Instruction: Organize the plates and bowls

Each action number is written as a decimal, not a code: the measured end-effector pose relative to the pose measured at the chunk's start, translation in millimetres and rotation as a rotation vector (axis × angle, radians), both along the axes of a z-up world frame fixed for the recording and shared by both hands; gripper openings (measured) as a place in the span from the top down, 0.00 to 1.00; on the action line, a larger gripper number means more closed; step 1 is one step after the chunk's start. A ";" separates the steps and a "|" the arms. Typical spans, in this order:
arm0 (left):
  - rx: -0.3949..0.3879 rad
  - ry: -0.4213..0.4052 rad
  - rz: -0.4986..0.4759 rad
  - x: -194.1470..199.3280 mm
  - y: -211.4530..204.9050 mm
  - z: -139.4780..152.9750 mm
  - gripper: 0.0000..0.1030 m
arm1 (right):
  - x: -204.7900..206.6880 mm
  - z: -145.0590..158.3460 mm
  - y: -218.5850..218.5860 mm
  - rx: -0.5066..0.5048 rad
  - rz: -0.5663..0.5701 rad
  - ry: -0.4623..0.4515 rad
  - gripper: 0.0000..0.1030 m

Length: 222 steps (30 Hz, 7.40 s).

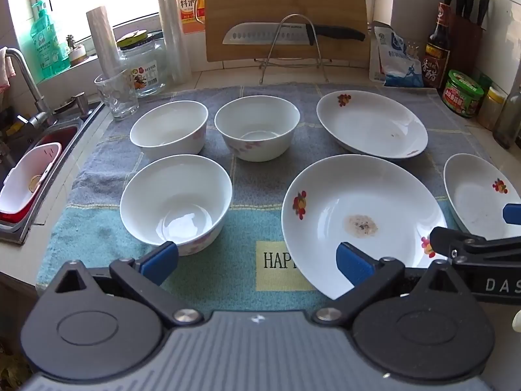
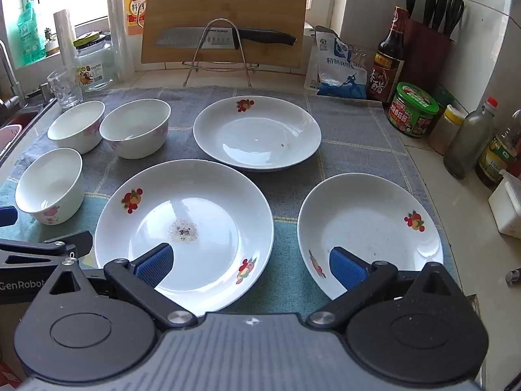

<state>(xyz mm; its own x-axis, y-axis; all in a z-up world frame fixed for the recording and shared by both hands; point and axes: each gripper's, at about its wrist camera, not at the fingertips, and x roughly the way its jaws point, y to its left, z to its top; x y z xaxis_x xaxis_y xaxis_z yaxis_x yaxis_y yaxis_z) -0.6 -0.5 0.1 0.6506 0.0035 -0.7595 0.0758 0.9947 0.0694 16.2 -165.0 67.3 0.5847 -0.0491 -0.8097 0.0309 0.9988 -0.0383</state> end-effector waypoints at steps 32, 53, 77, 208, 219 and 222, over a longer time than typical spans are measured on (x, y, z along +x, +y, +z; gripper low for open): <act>0.004 -0.001 -0.001 -0.3 -0.2 8.0 0.01 | -2.1 0.0 -2.3 0.005 0.002 -0.003 0.00; 0.010 -0.008 -0.005 0.3 -2.6 11.8 0.01 | -1.2 3.5 -4.1 0.004 0.002 -0.007 0.00; 0.010 -0.011 -0.003 -0.4 -3.4 10.1 0.01 | -0.7 3.4 -3.0 0.003 0.001 -0.008 0.00; 0.018 0.421 -1.212 174.0 -292.0 -53.5 0.32 | -35.9 -88.0 -141.2 0.018 0.032 -0.108 0.00; -0.015 0.392 -1.181 189.2 -293.1 -39.0 0.32 | -20.1 -81.7 -151.8 0.011 0.072 -0.113 0.00; -0.024 0.377 -1.166 198.4 -298.0 -35.2 0.32 | -11.3 -80.6 -157.3 0.005 0.084 -0.116 0.00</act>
<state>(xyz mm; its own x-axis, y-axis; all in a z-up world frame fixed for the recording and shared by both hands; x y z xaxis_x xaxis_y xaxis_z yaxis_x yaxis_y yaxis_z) 197.8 -298.5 -35.1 -0.0056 -0.4504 -0.8928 0.9333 0.3182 -0.1664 4.9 -322.3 -13.3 0.6767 0.0075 -0.7363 -0.0490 0.9982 -0.0348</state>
